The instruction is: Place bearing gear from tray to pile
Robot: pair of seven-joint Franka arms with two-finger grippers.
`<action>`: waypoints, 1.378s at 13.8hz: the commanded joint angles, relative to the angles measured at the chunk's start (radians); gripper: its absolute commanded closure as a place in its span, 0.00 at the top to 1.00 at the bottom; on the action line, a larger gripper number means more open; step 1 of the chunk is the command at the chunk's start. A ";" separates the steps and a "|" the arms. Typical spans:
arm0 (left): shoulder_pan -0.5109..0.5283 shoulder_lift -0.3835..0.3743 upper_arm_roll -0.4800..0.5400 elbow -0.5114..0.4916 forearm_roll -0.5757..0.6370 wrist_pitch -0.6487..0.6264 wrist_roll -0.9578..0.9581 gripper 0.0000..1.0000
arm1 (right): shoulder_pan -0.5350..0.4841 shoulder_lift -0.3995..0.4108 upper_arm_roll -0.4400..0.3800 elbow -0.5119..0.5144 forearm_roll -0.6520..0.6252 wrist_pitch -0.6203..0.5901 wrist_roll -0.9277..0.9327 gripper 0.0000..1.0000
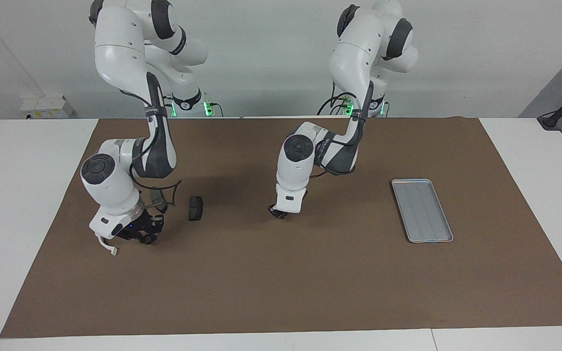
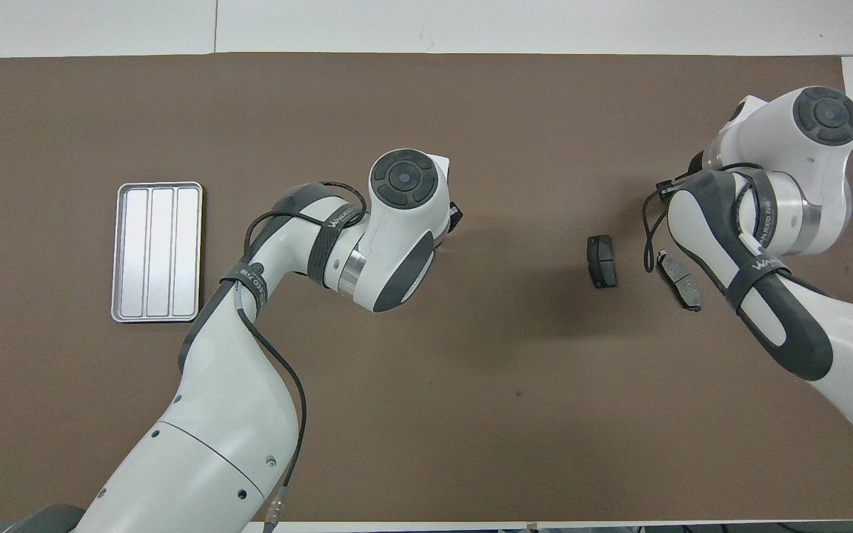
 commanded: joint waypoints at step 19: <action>0.450 -0.470 0.053 -0.012 -0.003 -0.493 0.462 1.00 | 0.338 -0.076 0.004 0.236 -0.041 -0.271 0.529 0.97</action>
